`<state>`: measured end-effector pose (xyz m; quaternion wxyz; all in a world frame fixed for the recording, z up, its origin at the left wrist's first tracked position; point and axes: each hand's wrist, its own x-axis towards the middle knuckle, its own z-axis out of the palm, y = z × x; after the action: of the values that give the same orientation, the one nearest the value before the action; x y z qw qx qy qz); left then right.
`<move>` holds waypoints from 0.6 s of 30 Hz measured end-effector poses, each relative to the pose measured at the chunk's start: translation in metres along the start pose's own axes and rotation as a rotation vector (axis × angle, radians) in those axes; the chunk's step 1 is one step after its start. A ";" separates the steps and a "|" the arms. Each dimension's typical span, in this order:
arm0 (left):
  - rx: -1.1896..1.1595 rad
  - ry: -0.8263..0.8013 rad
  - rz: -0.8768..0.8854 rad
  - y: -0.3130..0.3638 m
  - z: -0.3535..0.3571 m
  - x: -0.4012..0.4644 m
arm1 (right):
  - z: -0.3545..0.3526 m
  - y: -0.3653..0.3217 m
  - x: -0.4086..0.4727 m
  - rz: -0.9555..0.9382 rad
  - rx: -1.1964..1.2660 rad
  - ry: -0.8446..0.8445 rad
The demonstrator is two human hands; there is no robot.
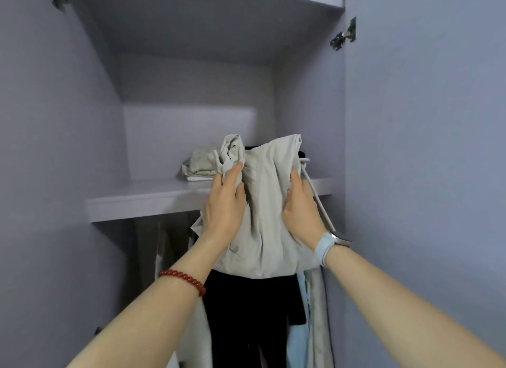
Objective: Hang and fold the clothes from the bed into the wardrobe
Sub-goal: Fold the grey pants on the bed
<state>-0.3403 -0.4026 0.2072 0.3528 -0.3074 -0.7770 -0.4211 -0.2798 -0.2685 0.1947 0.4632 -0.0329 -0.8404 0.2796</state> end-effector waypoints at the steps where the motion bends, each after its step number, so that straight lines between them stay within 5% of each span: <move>1: 0.010 0.028 0.009 -0.009 -0.002 0.016 | 0.011 -0.001 0.018 -0.034 0.032 0.010; 8: 0.143 0.259 0.050 -0.076 -0.019 0.142 | 0.094 -0.021 0.154 -0.203 0.184 0.018; 18: 0.084 0.353 0.055 -0.182 0.036 0.322 | 0.190 0.016 0.347 -0.243 0.230 0.048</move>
<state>-0.6734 -0.3960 0.3734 0.5075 -0.2348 -0.7114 -0.4257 -0.6323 -0.2292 0.3713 0.5141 0.1156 -0.7893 0.3152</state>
